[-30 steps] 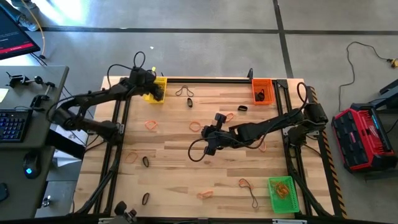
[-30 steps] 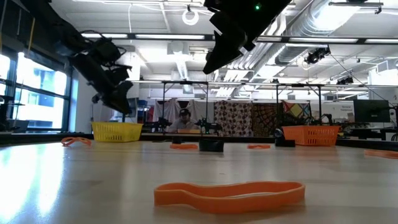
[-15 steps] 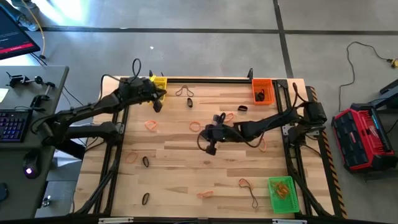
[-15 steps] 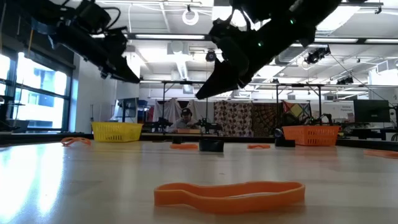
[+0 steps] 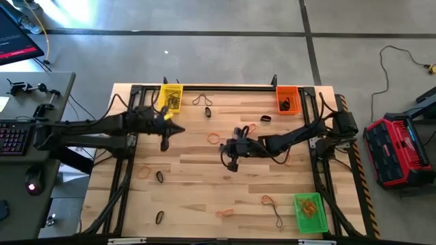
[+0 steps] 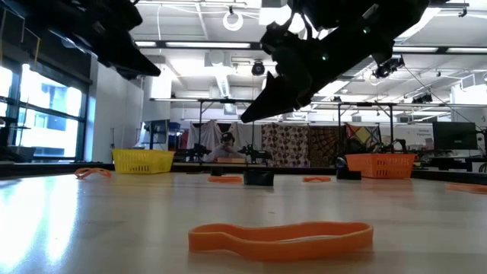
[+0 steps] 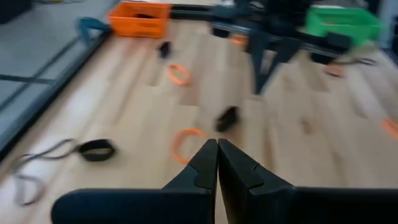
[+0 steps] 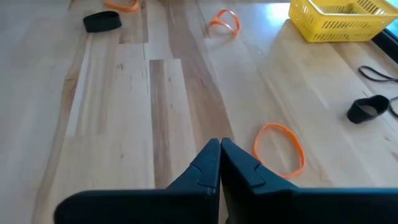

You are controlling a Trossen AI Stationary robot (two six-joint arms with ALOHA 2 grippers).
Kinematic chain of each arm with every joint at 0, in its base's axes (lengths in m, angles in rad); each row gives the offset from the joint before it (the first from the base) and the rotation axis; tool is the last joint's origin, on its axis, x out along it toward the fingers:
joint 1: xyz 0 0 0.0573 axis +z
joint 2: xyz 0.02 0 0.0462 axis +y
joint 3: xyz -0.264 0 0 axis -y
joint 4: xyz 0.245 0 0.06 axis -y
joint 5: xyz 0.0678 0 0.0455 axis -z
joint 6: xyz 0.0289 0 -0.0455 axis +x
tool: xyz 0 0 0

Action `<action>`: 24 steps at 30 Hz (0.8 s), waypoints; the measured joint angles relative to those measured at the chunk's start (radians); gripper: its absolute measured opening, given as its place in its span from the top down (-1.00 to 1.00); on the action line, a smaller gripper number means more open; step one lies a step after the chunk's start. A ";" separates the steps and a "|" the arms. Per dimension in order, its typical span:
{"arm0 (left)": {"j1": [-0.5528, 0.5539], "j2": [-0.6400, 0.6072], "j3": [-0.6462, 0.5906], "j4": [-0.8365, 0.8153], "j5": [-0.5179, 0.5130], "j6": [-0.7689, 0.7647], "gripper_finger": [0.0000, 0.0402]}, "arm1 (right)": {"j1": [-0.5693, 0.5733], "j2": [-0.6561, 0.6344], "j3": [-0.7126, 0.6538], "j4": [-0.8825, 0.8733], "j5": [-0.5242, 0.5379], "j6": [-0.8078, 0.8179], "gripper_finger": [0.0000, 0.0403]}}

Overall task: Sort rubber bands into baskets
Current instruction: Put the black rubber band into the orange bin

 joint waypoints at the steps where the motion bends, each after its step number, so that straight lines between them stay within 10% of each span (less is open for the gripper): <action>1: -0.030 -0.001 0.000 -0.006 -0.006 -0.009 0.99 | 0.003 0.000 0.000 0.000 0.002 0.000 1.00; 24: -0.642 0.073 0.000 -0.150 -0.158 -0.322 0.99 | 0.023 0.000 0.000 0.000 0.049 -0.017 1.00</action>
